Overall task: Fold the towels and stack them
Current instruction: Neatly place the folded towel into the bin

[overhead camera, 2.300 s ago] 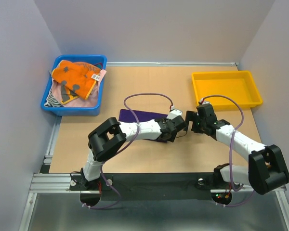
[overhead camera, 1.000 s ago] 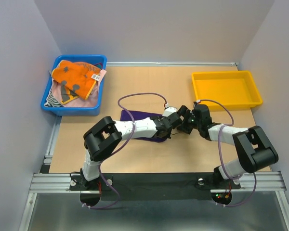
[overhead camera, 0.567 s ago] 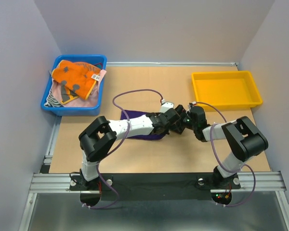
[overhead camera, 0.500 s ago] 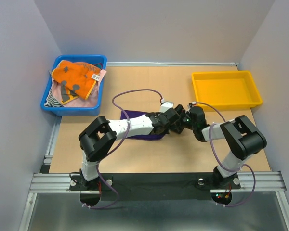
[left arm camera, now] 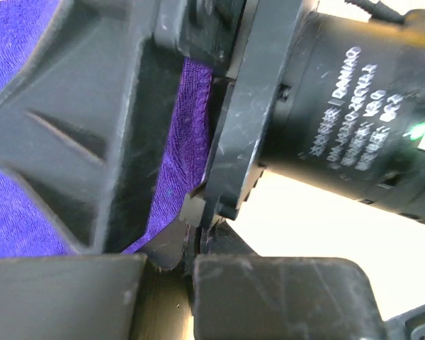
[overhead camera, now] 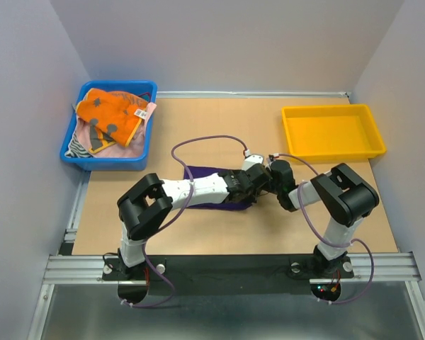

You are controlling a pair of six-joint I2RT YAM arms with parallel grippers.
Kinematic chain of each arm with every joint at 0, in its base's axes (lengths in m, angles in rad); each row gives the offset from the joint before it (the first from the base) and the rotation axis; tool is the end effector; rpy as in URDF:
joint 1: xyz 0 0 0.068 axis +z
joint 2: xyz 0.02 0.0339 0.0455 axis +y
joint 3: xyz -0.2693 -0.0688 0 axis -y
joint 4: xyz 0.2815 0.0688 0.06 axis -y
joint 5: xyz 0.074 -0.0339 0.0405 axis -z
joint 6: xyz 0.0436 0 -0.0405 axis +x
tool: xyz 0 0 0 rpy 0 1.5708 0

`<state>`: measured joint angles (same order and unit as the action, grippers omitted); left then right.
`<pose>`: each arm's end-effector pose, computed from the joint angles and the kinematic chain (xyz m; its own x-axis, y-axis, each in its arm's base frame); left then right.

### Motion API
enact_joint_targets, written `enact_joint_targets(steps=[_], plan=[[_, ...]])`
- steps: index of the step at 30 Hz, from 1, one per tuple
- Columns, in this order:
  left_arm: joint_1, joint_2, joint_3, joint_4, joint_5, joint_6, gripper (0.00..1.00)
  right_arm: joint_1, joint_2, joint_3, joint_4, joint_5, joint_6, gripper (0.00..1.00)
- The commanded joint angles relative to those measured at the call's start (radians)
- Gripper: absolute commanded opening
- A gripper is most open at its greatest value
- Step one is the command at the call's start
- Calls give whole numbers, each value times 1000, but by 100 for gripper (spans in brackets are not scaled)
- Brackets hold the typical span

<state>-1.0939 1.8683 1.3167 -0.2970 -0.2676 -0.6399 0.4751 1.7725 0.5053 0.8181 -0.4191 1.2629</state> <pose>0.2154 -0.3917 0.1875 -0.7400 0.1777 -0.6487 0.4173 0.8777 -0.2356 0.2746 0.1612 0.0772 -0.8258 0.5541 -0.1046 0.1425 0.3846 0.9120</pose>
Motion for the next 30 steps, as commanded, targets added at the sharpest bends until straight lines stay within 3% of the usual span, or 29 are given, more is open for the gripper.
enact_joint_targets(steps=[1,2,3,6,9,12,18,21,30], plan=[[3,-46,-4,64,-2,-12,0,34,42,-51,-128,3,-54,72],[3,-47,-5,65,-2,-14,0,33,41,-54,-126,6,-62,67],[2,-49,-8,64,-1,-14,1,33,36,-59,-128,16,-68,53],[3,-60,-10,64,-10,-14,13,31,22,-70,-129,26,-94,28],[5,-78,-11,64,-10,-7,38,30,4,-54,-160,17,-146,10],[6,-110,-22,59,-10,0,55,23,-2,-1,-261,10,-236,0],[60,-211,-97,47,-15,19,79,-41,22,154,-543,-17,-495,0],[116,-294,-160,44,-9,40,85,-94,45,254,-669,-18,-618,0],[448,-569,-297,6,16,255,88,-242,90,655,-1079,123,-997,1]])
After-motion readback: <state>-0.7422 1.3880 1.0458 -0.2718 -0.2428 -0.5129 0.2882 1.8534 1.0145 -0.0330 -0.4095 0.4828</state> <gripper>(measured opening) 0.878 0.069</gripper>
